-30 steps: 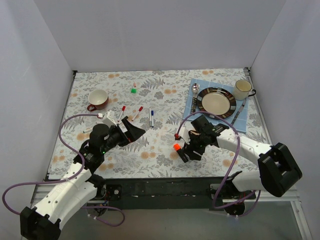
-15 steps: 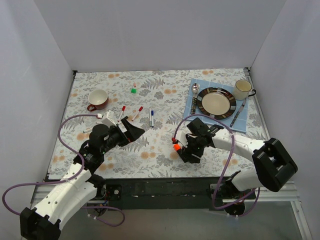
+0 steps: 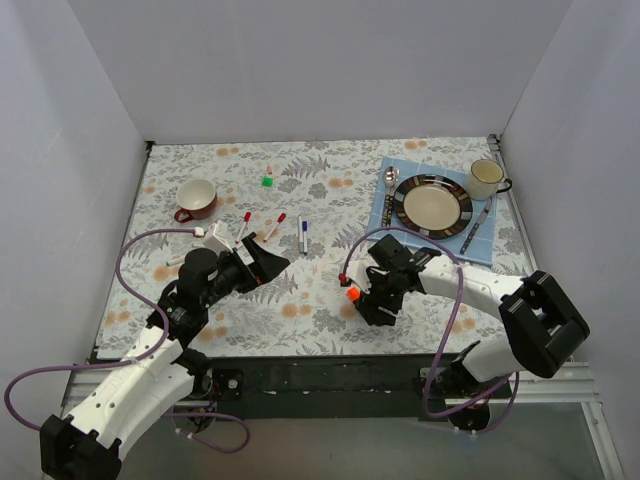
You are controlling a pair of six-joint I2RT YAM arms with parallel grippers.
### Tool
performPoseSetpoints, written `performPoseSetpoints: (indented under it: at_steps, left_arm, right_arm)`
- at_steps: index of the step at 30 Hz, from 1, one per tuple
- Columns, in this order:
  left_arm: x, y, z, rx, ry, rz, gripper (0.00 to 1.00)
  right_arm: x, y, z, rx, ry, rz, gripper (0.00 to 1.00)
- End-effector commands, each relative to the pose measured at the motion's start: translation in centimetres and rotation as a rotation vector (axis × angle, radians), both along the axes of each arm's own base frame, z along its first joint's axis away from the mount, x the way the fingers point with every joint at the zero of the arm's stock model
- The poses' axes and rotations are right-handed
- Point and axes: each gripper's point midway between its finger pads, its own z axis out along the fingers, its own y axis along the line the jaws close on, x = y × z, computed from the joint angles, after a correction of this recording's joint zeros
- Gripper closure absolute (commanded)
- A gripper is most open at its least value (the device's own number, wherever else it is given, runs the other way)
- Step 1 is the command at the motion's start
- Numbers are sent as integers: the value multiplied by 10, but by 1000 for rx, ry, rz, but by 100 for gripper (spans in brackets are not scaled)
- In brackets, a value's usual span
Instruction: Open the pen caps
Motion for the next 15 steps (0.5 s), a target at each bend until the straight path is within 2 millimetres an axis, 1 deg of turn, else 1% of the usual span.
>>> performPoseSetpoints:
  at_steps: [1, 3, 5, 8, 9, 13, 14, 15]
  left_arm:
    - [-1, 1, -2, -2, -3, 7, 2]
    - [-1, 1, -3, -2, -1, 9, 2]
    - [-1, 1, -2, -6, 0, 12, 2]
    - [-2, 1, -3, -11, 6, 13, 2]
    - [-1, 1, -4, -11, 8, 13, 2]
    - [-1, 1, -4, -16, 14, 19, 2]
    - [-1, 1, -4, -20, 16, 23, 2]
    - [-1, 1, -5, -23, 18, 24, 2]
  right_arm:
    - [0, 33, 18, 100, 31, 26, 27]
    - [-4, 41, 19, 122, 63, 24, 27]
    - [-1, 46, 21, 129, 62, 8, 27]
    - [6, 50, 14, 105, 51, -38, 27]
    - [8, 47, 8, 73, 42, -51, 27]
    - [18, 44, -2, 22, 5, -95, 30]
    - [19, 42, -3, 13, -2, -102, 32]
    - [22, 40, -4, 5, -21, -107, 37]
